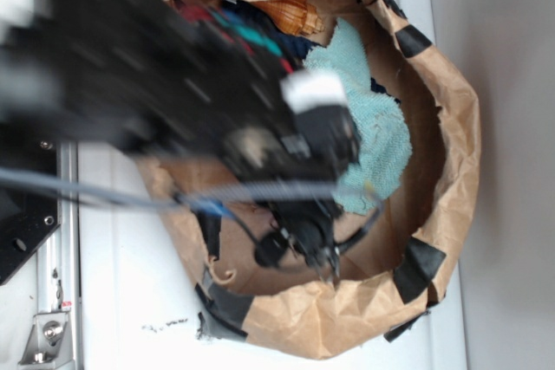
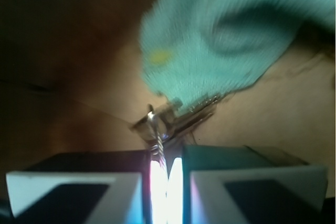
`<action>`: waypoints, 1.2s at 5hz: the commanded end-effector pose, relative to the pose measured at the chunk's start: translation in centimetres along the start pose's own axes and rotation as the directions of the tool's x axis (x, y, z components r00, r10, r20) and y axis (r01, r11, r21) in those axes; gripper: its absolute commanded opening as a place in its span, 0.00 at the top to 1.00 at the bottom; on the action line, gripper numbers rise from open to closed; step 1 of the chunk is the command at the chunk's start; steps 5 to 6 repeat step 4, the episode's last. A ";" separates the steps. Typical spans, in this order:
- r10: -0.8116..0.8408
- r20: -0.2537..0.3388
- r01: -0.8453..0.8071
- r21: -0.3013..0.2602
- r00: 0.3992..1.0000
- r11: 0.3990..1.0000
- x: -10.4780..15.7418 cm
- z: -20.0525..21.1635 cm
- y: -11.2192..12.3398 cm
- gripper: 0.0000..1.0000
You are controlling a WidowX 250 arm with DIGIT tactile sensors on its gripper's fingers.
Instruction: Grab the silver keys.
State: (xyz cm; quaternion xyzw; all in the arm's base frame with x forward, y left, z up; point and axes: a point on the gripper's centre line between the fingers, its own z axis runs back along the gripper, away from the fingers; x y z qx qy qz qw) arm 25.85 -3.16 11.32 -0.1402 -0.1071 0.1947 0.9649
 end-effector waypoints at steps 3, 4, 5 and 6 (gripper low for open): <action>0.055 0.056 -0.056 0.017 0.997 0.998 1.1 5.1 -0.1 1.00; 0.053 0.054 -0.055 0.026 0.997 0.998 1.0 5.0 -0.1 1.00; 0.053 0.054 -0.055 0.026 0.997 0.998 1.0 5.0 -0.1 1.00; 0.053 0.054 -0.055 0.026 0.997 0.998 1.0 5.0 -0.1 1.00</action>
